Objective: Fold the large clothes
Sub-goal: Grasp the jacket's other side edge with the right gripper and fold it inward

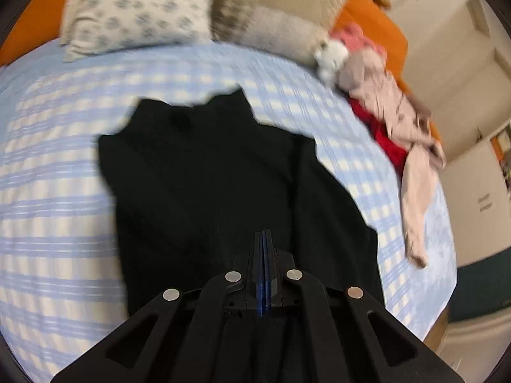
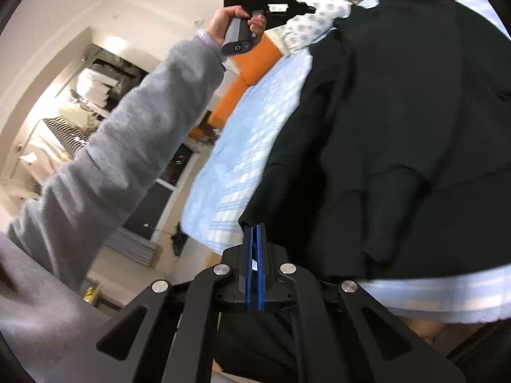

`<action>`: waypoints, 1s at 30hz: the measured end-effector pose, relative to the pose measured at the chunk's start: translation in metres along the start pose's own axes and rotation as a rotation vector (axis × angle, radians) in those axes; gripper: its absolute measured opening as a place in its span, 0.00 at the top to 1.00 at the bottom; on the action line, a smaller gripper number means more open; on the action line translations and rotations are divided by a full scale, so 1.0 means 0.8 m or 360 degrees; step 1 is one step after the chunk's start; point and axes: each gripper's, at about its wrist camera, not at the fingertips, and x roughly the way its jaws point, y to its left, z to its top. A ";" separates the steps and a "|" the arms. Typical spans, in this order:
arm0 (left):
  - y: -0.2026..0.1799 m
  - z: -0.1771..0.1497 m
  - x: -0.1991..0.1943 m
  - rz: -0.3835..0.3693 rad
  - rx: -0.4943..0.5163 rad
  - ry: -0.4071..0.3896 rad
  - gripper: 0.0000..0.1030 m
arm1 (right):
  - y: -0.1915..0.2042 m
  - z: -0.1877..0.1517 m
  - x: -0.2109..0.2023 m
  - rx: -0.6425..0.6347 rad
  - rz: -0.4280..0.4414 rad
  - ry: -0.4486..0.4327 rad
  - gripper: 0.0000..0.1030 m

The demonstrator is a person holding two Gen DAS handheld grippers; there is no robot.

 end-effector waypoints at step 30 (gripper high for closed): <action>0.154 0.018 0.059 0.0088 -0.0451 -0.0091 0.45 | 0.010 0.007 0.056 -0.0396 -0.0310 0.0294 0.95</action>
